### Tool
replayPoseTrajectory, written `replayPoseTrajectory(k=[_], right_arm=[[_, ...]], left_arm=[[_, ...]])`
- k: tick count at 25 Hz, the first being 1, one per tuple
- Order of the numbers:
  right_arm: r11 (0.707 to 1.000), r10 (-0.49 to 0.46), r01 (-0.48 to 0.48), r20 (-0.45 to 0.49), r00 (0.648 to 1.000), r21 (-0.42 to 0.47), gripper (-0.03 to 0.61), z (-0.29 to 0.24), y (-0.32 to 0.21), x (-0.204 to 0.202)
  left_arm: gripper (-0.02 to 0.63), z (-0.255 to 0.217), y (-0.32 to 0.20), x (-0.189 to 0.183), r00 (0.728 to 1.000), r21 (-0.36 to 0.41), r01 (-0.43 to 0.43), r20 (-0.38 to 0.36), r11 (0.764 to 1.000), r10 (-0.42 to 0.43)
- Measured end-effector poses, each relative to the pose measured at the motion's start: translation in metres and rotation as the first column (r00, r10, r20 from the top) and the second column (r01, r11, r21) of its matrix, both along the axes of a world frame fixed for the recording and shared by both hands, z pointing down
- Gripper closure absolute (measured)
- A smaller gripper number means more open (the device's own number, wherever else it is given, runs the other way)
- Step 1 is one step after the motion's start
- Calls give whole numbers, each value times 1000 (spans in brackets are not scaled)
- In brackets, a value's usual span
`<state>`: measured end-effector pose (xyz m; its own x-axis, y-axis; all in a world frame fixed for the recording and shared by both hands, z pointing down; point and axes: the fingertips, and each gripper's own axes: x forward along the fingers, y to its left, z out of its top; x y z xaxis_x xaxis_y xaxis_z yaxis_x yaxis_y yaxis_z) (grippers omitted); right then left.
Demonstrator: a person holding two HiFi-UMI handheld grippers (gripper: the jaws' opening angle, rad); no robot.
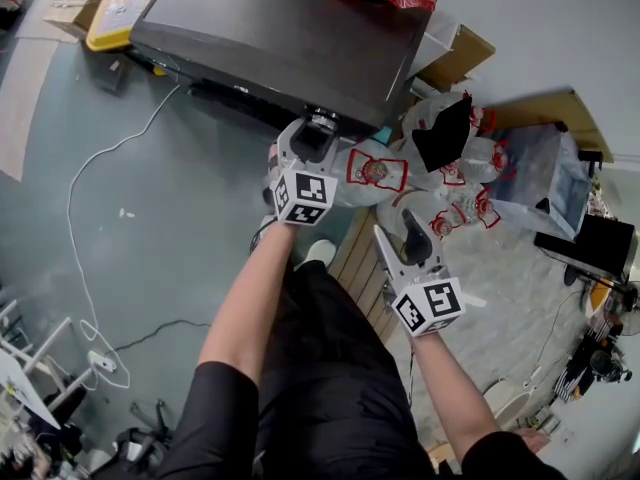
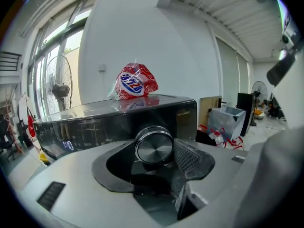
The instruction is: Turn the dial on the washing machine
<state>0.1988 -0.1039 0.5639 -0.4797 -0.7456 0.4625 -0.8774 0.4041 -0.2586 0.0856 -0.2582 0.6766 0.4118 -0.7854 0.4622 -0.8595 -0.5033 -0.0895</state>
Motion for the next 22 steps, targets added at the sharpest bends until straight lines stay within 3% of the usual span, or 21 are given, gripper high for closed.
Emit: replayPoseTrajectory(k=[3,6,13,22], right_arm=[[1000,4,-3,5,1000,-8,354,2,0,-3],[1000,4,-4,10,1000,-12,354,2,2,-5],[1000,12,-12,12,1000,-18,354,4,3,-2],[1000,10,-9,16,1000,-22,354,9,5,-6]], left_arm=[[368,1,0,0,1000,-10,3,-20,1000,-3],[365,4,1,-3,992,-63,37,-119,997,-45],[331,9,6,-9,921,-164,94,-360,982,-148],[351,11,0,-6,901,-209,121,-388,970,-196]])
